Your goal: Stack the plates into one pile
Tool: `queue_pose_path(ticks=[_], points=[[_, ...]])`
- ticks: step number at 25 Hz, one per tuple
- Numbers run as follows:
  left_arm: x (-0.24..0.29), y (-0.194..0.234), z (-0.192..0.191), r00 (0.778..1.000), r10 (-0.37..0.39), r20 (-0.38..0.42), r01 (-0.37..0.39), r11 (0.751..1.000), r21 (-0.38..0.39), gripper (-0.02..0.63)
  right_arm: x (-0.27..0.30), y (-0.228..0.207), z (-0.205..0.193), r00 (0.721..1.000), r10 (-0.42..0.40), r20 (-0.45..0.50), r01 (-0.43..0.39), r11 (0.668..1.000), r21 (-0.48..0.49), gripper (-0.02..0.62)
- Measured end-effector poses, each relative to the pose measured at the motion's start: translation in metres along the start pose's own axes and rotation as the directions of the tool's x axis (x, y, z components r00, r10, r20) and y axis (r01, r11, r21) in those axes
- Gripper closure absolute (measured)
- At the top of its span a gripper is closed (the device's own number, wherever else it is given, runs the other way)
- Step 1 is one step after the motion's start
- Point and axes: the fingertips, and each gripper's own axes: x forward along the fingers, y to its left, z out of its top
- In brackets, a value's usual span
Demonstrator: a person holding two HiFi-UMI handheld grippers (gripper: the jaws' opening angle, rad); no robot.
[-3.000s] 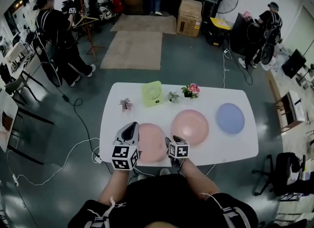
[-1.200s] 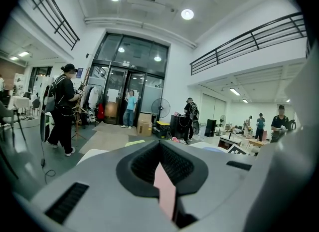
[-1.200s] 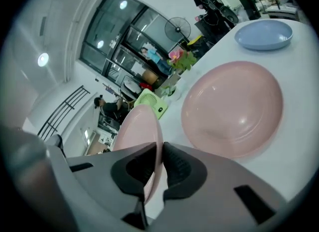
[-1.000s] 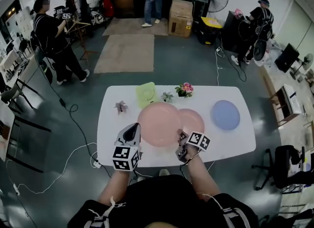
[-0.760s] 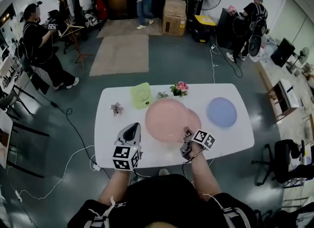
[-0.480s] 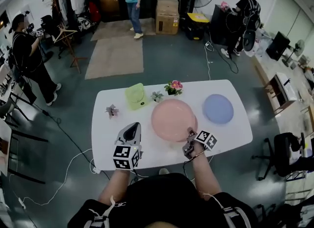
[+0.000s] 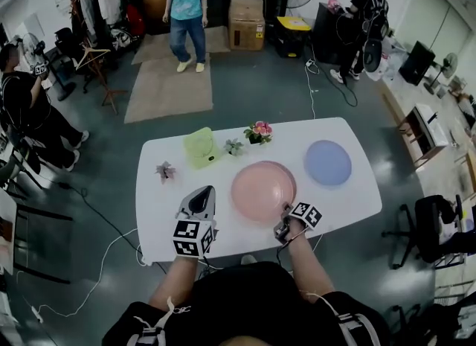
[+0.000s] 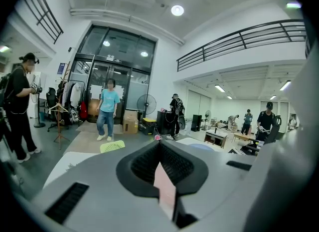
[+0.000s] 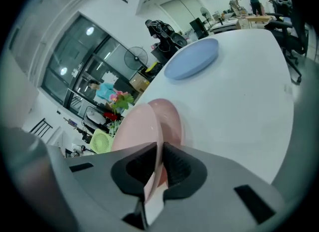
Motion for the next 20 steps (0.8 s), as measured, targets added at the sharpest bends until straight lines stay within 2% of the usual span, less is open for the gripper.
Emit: queue_pose_path(ticks=[3, 5, 9, 12, 13, 17, 20], points=[[0.001, 0.001, -0.001, 1.0, 0.002, -0.004, -0.002, 1.0, 0.0, 0.594, 0.004, -0.009, -0.004, 0.999, -0.05, -0.007, 0.05, 0.999, -0.017, 0.549], [0.001, 0.001, -0.001, 1.0, 0.002, -0.008, -0.002, 1.0, 0.0, 0.594, 0.003, -0.01, -0.002, 0.996, -0.089, 0.005, 0.089, 0.99, -0.107, 0.546], [0.001, 0.003, -0.002, 1.0, 0.004, -0.014, -0.004, 1.0, 0.001, 0.594, -0.001, -0.004, 0.005, 0.984, -0.167, 0.067, 0.179, 0.934, -0.309, 0.509], [0.002, 0.003, -0.002, 1.0, 0.002, -0.012, -0.002, 1.0, 0.002, 0.594, -0.006, 0.001, 0.017, 0.97, -0.189, 0.152, 0.234, 0.895, -0.381, 0.434], [0.002, 0.003, -0.001, 1.0, 0.002, -0.011, -0.002, 1.0, 0.003, 0.594, -0.009, 0.003, 0.023, 0.965, -0.189, 0.182, 0.247, 0.887, -0.389, 0.433], [0.002, 0.0, 0.001, 1.0, -0.002, -0.005, 0.002, 1.0, 0.006, 0.594, -0.033, 0.024, 0.054, 0.93, -0.146, 0.337, 0.29, 0.856, -0.428, 0.433], [0.002, -0.004, 0.004, 1.0, -0.004, 0.005, 0.004, 1.0, 0.011, 0.594, -0.055, 0.07, 0.077, 0.899, 0.005, 0.439, 0.245, 0.823, -0.512, 0.442]])
